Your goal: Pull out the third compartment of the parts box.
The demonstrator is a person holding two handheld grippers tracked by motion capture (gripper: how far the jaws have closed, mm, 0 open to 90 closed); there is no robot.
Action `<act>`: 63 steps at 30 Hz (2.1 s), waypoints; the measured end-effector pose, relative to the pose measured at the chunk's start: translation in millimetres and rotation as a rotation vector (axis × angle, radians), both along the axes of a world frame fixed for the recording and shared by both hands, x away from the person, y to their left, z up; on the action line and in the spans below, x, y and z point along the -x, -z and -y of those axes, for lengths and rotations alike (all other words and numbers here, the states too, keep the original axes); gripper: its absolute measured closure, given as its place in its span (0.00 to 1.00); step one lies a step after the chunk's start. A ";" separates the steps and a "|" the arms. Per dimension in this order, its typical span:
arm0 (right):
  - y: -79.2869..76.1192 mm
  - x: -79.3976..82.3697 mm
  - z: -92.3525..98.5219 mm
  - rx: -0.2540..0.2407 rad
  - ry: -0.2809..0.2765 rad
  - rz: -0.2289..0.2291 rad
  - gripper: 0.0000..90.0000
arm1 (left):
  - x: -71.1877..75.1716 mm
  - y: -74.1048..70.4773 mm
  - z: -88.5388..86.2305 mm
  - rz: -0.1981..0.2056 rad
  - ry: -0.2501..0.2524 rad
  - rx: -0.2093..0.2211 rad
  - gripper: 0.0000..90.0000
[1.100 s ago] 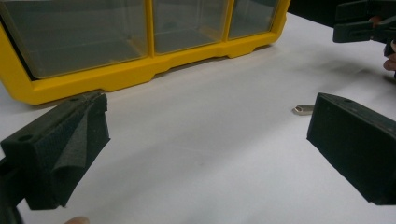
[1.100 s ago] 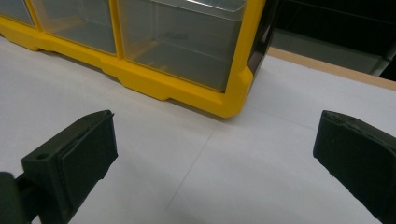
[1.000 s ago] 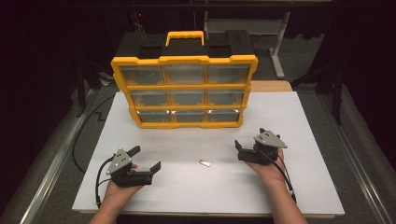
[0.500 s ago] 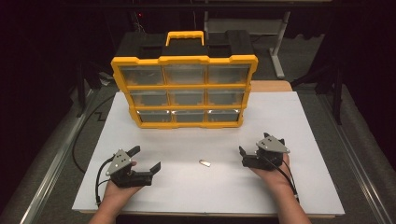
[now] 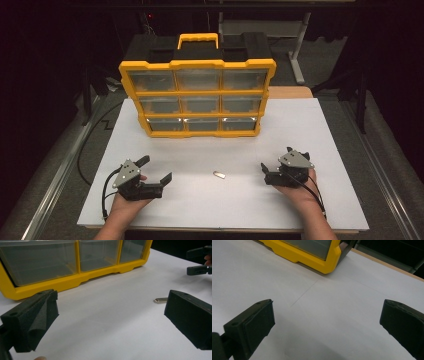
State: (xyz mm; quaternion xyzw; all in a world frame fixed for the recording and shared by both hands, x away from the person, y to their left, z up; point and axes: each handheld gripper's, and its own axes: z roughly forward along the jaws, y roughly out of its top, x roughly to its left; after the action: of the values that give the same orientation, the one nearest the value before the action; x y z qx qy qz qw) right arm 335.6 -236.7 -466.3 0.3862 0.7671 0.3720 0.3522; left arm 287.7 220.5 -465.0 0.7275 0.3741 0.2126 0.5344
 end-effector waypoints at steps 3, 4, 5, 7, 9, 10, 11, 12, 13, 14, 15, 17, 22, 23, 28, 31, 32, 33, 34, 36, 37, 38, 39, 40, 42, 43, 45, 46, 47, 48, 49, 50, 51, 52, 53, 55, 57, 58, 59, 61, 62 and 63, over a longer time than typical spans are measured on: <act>0.0 1.2 -2.1 0.025 -0.013 0.012 0.00 | -0.4 0.3 0.3 -0.001 0.005 -0.002 0.00; 0.2 1.5 -2.9 0.034 -0.018 0.015 0.00 | -0.2 0.2 0.4 0.000 0.008 0.000 0.00; 0.0 1.7 -3.5 0.042 -0.024 0.017 0.00 | 0.2 0.2 0.7 0.001 0.012 -0.001 0.00; -0.5 2.2 -5.6 0.048 -0.033 0.020 0.00 | 1.1 0.7 1.8 0.003 0.022 -0.011 0.00; -0.8 3.5 -8.2 0.066 -0.046 0.030 0.00 | 0.9 0.2 2.6 0.007 0.026 -0.009 0.00; -0.8 3.5 -8.2 0.066 -0.046 0.030 0.00 | 0.9 0.2 2.6 0.007 0.026 -0.009 0.00; -0.4 4.1 -9.8 0.087 -0.053 0.033 0.00 | 0.5 -0.1 2.9 0.009 0.025 -0.002 0.00; -0.3 4.2 -10.4 0.093 -0.058 0.035 0.00 | 0.3 0.1 3.2 0.010 0.026 -0.002 0.00; -0.1 4.5 -10.9 0.096 -0.061 0.034 0.00 | 0.3 0.3 3.4 0.008 0.026 -0.003 0.00; 0.0 4.8 -11.2 0.101 -0.063 0.034 0.00 | 0.3 0.3 3.4 0.008 0.026 -0.003 0.00; 0.0 5.4 -11.6 0.109 -0.066 0.034 0.00 | 0.4 0.4 3.6 0.007 0.027 -0.003 0.00; 0.0 5.7 -12.1 0.114 -0.067 0.035 0.00 | 1.1 0.2 3.8 0.009 0.028 -0.003 0.00; -2.1 7.2 -15.4 0.143 -0.079 0.045 0.00 | 2.0 -0.2 3.2 0.010 0.029 -0.004 0.00; -2.2 7.9 -17.7 0.159 -0.089 0.049 0.00 | 2.0 -0.4 3.1 0.011 0.029 -0.001 0.00; -2.8 9.0 -21.6 0.203 -0.100 0.061 0.00 | 1.2 0.3 3.5 0.010 0.029 -0.001 0.00; -2.6 10.4 -24.7 0.251 -0.112 0.078 0.00 | 1.2 -0.5 2.8 0.018 0.029 0.007 0.00; -2.6 10.6 -25.3 0.254 -0.113 0.079 0.00 | 1.2 -0.5 2.5 0.016 0.028 0.006 0.00; -2.6 10.6 -25.3 0.254 -0.113 0.079 0.00 | 1.2 -0.5 2.5 0.016 0.028 0.006 0.00; -2.7 11.8 -27.2 0.270 -0.115 0.086 0.00 | 1.3 -0.7 2.2 0.016 0.029 0.008 0.00; -2.7 12.5 -28.2 0.280 -0.117 0.092 0.00 | 1.4 -0.8 2.2 0.017 0.029 0.010 0.00; -3.2 13.6 -30.3 0.299 -0.125 0.100 0.00 | 1.4 -0.8 2.4 0.017 0.029 0.010 0.00; -3.2 13.6 -30.3 0.299 -0.125 0.100 0.00 | 1.2 -0.6 2.6 0.017 0.031 0.008 0.00; -3.4 14.1 -31.2 0.306 -0.127 0.102 0.00 | 1.1 -0.4 2.8 0.016 0.032 0.006 0.00; -3.8 14.5 -32.2 0.317 -0.132 0.108 0.00 | 1.2 -0.4 2.8 0.016 0.033 0.006 0.00; -4.2 15.6 -33.7 0.340 -0.141 0.115 0.00 | 1.3 -0.7 2.4 0.017 0.032 0.009 0.00; -4.0 16.5 -35.0 0.353 -0.150 0.119 0.00 | 1.1 -0.7 2.2 0.017 0.030 0.011 0.00; -3.6 17.5 -36.4 0.383 -0.166 0.131 0.00 | 1.0 -0.7 2.2 0.017 0.030 0.011 0.00; -3.6 17.5 -36.4 0.383 -0.166 0.131 0.00 | 1.0 -0.6 2.3 0.016 0.030 0.011 0.00; -3.1 18.2 -37.1 0.385 -0.166 0.129 0.00 | 1.0 -0.7 2.5 0.017 0.030 0.009 0.00; -3.0 18.7 -38.0 0.401 -0.170 0.133 0.00 | 1.1 -0.6 2.6 0.017 0.031 0.009 0.00; -2.8 19.3 -38.7 0.403 -0.169 0.132 0.00 | 1.0 -0.5 2.8 0.018 0.031 0.009 0.00; -3.1 19.4 -39.3 0.418 -0.179 0.139 0.00 | 0.9 -0.5 2.8 0.018 0.030 0.009 0.00; -3.4 19.4 -39.5 0.429 -0.184 0.144 0.00 | 0.8 -0.6 2.6 0.016 0.030 0.010 0.00; -3.2 20.2 -40.6 0.435 -0.180 0.144 0.00 | 0.7 -0.5 2.5 0.017 0.029 0.011 0.00; -3.4 20.4 -41.0 0.442 -0.186 0.147 0.00 | 0.7 -0.5 2.5 0.016 0.029 0.010 0.00; -3.3 21.7 -42.1 0.445 -0.186 0.145 0.00 | 0.7 -0.6 2.4 0.016 0.029 0.010 0.00; -3.4 23.0 -44.0 0.491 -0.190 0.158 0.00 | 0.8 -0.6 2.3 0.017 0.029 0.011 0.00; -3.4 23.0 -44.0 0.491 -0.190 0.158 0.00 | 0.8 -0.6 2.3 0.017 0.029 0.011 0.00; -3.4 24.2 -45.6 0.516 -0.193 0.168 0.00 | 0.8 -0.6 2.3 0.017 0.029 0.010 0.00; -4.3 24.9 -46.8 0.558 -0.201 0.182 0.00 | 0.8 -0.5 2.3 0.016 0.029 0.011 0.00; -4.3 24.9 -46.8 0.558 -0.201 0.182 0.00 | 0.8 -0.5 2.3 0.016 0.029 0.010 0.00; -4.5 26.0 -48.4 0.576 -0.202 0.191 0.00 | 0.8 -0.5 2.3 0.016 0.029 0.010 0.00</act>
State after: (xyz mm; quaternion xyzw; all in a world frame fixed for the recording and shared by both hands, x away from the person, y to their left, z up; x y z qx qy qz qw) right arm 309.6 -188.3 -461.7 0.1559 0.8386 0.2071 0.4791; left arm 286.9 218.1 -464.5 0.7284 0.3602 0.2090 0.5441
